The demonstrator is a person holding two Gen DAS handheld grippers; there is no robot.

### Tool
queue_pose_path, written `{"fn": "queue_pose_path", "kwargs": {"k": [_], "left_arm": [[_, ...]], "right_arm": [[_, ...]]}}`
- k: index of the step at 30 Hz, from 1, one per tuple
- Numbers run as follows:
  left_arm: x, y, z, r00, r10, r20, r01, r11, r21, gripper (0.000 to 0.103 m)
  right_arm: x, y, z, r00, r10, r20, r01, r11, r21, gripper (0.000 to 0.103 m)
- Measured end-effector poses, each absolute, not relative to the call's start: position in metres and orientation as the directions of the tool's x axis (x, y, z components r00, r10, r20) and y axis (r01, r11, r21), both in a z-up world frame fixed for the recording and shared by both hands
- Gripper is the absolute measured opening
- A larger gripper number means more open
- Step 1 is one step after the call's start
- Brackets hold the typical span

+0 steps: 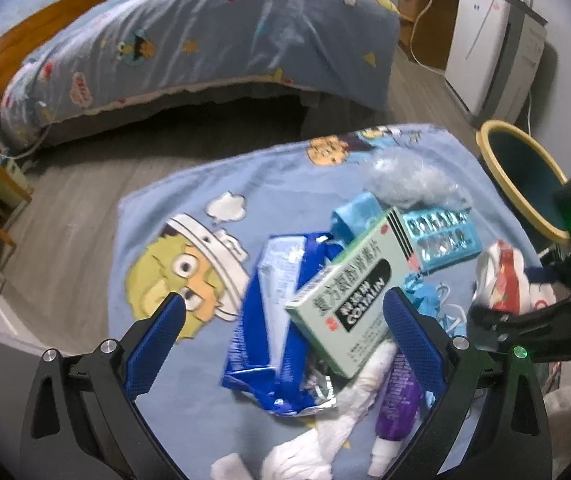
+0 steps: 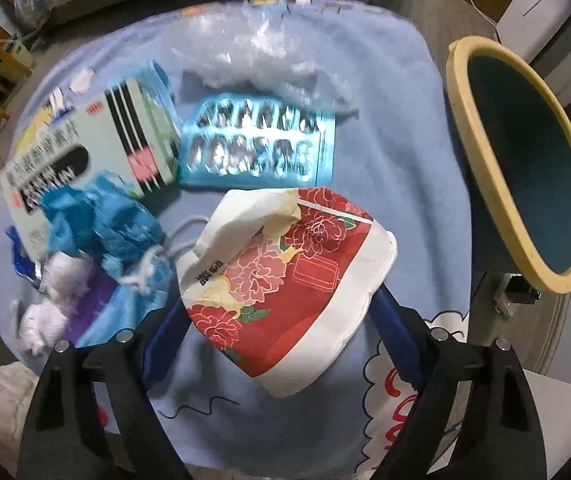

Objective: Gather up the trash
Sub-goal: 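Grasp the red floral paper cup with the right gripper and lift it, then grasp the clear plastic wrap with the left gripper while right carries the cup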

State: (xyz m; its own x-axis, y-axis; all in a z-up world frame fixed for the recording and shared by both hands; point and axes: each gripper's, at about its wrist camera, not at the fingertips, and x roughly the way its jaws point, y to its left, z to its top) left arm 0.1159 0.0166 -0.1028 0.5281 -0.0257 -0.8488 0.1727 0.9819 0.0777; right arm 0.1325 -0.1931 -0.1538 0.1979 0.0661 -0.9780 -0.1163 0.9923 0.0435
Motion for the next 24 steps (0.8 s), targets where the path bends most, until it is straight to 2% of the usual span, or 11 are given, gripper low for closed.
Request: {"fn": "queue_pose_path", "kwargs": {"k": [8,16,24], "left_arm": [[0.131,-0.012,-0.120,0.540,0.010,-0.842,0.220,0.964,0.153,0.098],[0.168,-0.054,-0.113,0.551,-0.086,-0.830,0.267,0.960,0.079,0.098],[0.205,-0.099,-0.139,0.504,-0.128,-0.854,0.346,0.936,0.064,0.098]], "right_arm": [[0.151,-0.231,-0.104,0.291,0.096,-0.952,-0.037,0.995,0.089,0.085],[0.172,-0.275,-0.074,0.386,0.070,-0.920,0.003,0.997,0.077,0.085],[0.189,-0.306,-0.072,0.409,0.050,-0.911,0.024,0.998,0.066,0.085]]}}
